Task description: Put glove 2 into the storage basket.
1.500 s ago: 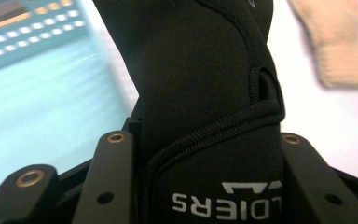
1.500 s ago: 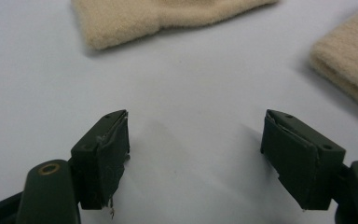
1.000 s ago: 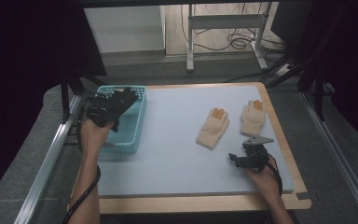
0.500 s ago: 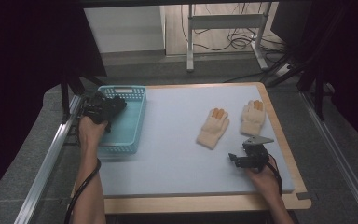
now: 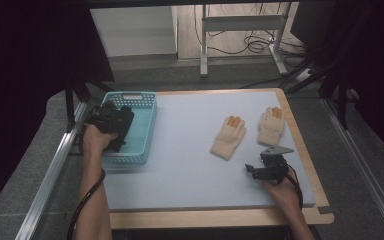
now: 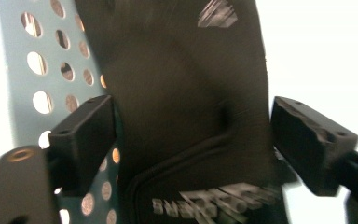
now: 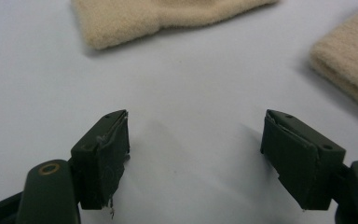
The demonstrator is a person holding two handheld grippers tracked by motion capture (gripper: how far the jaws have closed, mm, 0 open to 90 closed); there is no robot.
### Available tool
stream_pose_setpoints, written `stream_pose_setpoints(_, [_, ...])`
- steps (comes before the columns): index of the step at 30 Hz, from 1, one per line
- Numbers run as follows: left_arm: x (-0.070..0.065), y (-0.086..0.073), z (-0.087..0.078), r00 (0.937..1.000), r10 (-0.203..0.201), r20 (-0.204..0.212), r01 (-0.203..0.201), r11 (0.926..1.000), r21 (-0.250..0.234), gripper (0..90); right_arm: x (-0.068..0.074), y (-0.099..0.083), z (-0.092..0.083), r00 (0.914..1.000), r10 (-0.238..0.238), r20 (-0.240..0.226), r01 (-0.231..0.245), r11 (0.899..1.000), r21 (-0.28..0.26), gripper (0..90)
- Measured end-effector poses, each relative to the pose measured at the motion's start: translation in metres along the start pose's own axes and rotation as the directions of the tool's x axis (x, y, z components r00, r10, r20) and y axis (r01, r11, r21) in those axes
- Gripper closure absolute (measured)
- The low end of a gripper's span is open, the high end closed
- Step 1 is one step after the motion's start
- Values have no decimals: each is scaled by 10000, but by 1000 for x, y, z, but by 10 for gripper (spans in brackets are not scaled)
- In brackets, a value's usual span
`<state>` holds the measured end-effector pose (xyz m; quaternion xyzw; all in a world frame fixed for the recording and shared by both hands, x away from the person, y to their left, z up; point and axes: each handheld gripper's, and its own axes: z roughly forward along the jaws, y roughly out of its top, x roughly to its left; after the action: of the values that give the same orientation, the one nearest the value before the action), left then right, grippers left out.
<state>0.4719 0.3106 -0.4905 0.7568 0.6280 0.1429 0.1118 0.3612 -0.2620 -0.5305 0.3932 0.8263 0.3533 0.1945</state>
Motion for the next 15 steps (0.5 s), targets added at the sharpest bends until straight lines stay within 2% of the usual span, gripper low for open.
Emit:
stream_pose_setpoints(3, [1,-1,-10,9983,-80,585,102,9992,-382,87,0,0,0,10000,-4,2,4,10000,1,231])
stream_pose_setpoints(6, [3,-3,-21,9932,-128,1154,235,9955,-923,54,0,0,0,10000,-10,5,10,10000,2,231])
stream_pose_setpoints(10, [4,-7,-32,9825,-56,1863,378,9847,-1701,27,0,0,0,10000,-16,7,16,10000,-1,231])
stream_pose_setpoints(11, [2,-10,-35,9796,1,2008,402,9797,-1963,24,0,0,0,10000,-17,8,17,10000,-3,231])
stream_pose_setpoints(12, [2,-10,-35,9796,1,2008,402,9797,-1963,24,0,0,0,10000,-17,8,17,10000,-3,231])
stream_pose_setpoints(13, [1,-12,-37,9777,70,2098,389,9761,-2139,24,0,0,0,10000,-23,13,23,10000,-6,231])
stream_pose_setpoints(14, [-3,-16,-41,9723,115,2335,476,9681,-2458,24,0,0,0,10000,-19,10,19,10000,-6,231])
stream_pose_setpoints(15, [-3,-16,-41,9723,115,2335,476,9681,-2458,23,0,0,0,10000,-22,13,22,10000,-4,231])
